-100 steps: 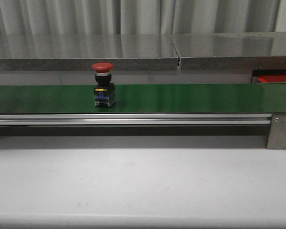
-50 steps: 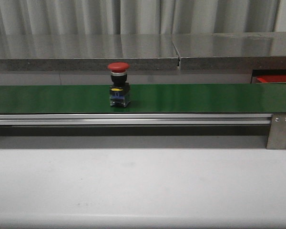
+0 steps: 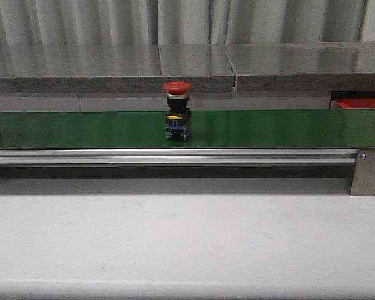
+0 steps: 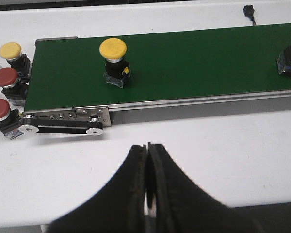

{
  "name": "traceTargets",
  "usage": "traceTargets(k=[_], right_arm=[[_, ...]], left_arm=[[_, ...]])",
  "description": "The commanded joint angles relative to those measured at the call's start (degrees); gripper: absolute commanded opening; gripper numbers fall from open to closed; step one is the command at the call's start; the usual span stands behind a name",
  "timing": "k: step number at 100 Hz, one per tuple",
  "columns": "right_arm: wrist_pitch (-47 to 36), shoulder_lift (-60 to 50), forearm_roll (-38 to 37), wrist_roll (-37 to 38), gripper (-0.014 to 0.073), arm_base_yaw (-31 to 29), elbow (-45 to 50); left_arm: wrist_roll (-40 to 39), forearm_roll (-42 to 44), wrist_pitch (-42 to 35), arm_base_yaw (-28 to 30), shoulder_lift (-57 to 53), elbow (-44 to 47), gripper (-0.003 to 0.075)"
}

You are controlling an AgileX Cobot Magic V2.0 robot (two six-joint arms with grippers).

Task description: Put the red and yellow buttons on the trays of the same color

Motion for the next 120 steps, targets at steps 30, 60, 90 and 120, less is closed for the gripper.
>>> traceTargets(k=[30,60,90,120], right_arm=[[13.07,25.69,-1.58,-0.5,-0.0079,0.08,-27.17],[7.81,45.82,-0.16,-0.41,-0.0079,1.46,-35.78],[27.28,60.75,-4.44,-0.47,-0.0079,11.57,-53.32],[41.73,74.61,-4.38,-0.52,-0.0064,17.56,-69.5]], left_arm=[[-0.14,-0.97,-7.11,-0.19,-8.93,3.61,-0.002],[-0.14,-0.97,-7.11,-0.19,-8.93,3.61,-0.002],[-0.14,-0.97,-7.11,-0.19,-8.93,3.61,-0.002],[-0.14,-0.97,-7.11,-0.19,-8.93,3.61,-0.002]])
